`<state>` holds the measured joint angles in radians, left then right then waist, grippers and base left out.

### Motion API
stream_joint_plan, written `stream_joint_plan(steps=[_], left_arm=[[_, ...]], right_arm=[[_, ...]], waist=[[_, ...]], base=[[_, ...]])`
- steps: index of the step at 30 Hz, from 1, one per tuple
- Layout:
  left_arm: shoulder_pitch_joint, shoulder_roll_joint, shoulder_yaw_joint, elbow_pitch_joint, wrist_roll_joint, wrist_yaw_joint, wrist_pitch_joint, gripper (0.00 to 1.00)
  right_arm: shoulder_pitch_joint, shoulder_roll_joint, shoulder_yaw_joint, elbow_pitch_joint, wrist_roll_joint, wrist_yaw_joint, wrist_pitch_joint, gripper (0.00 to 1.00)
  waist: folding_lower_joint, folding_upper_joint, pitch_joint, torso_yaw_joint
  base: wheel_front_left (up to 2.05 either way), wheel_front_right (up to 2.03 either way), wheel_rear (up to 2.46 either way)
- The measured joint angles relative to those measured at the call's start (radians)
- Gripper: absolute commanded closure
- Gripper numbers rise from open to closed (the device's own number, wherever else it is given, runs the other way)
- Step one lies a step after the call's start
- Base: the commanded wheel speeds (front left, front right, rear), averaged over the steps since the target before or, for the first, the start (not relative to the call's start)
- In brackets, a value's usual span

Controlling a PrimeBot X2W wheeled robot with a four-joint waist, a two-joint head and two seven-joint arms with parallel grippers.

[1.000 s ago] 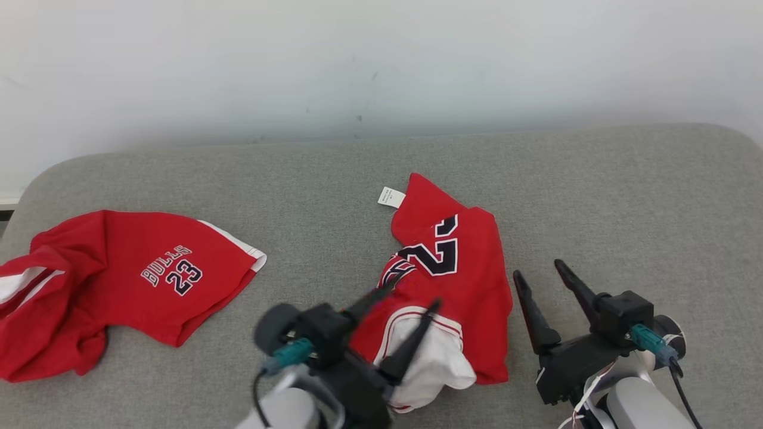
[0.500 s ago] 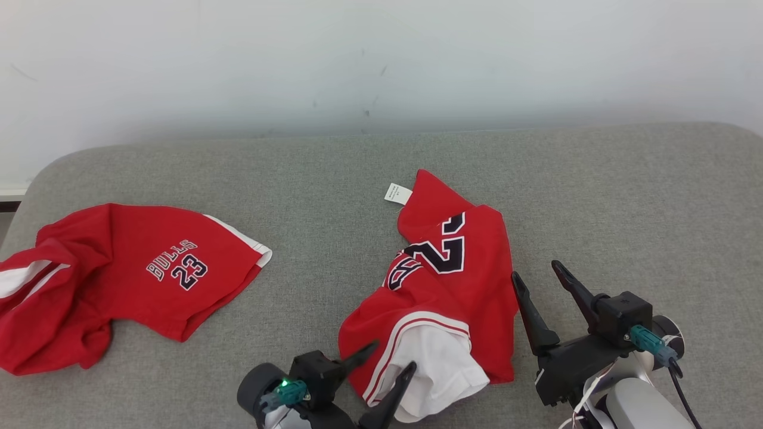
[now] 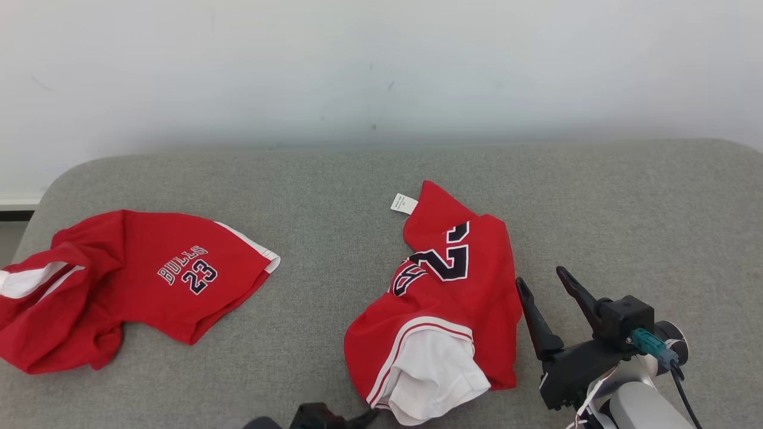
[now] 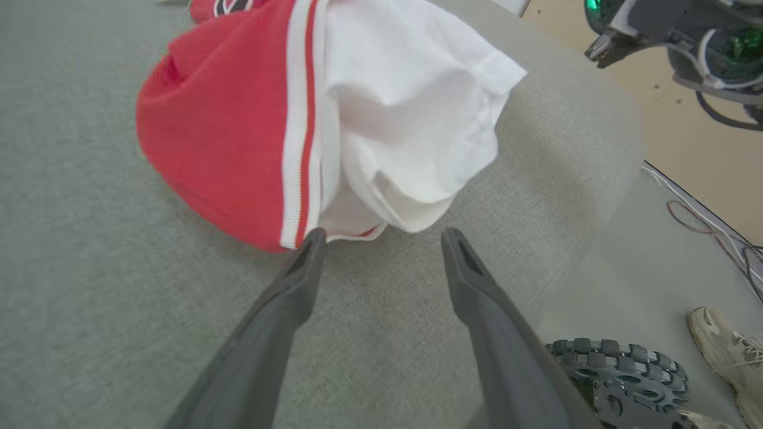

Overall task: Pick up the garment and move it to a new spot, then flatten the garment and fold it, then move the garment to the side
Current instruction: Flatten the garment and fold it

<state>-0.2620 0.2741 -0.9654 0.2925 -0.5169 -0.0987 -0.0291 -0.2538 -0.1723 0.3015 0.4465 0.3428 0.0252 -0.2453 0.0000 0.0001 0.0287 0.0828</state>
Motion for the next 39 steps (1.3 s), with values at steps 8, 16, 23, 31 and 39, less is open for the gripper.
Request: stream_joint_plan(steps=[8,16,23,31,39], left_arm=[[0.011,-0.016,0.022,-0.037,-0.031,0.003,0.030,0.00],[0.006,-0.029,0.036,-0.003,-0.057,0.011,0.056,0.15],[-0.012,-0.057,0.063,0.025,-0.067,0.027,0.035,1.00],[-0.021,-0.012,0.141,0.043,-0.062,0.077,-0.025,1.00],[-0.072,0.103,0.285,0.025,-0.015,0.196,-0.115,1.00]], right_arm=[[0.001,0.000,0.004,0.000,0.000,0.000,0.000,0.00],[0.000,0.000,0.007,-0.001,0.000,0.000,0.000,0.00],[0.000,0.000,0.010,-0.004,0.000,0.000,0.000,0.00],[0.000,-0.003,0.004,-0.006,0.000,-0.005,0.000,0.00],[0.005,-0.011,-0.009,0.001,0.008,-0.010,0.000,0.00]], waist=[[0.0000,0.0000,-0.014,0.000],[0.0000,0.0000,-0.010,-0.006],[0.0000,0.0000,-0.002,-0.014],[0.0000,-0.0001,0.003,-0.012],[0.0001,0.0000,0.005,0.021]], base=[[0.00,0.00,0.00],[0.00,0.00,0.00],[0.00,0.00,0.00],[0.00,0.00,0.00],[0.00,0.00,0.00]])
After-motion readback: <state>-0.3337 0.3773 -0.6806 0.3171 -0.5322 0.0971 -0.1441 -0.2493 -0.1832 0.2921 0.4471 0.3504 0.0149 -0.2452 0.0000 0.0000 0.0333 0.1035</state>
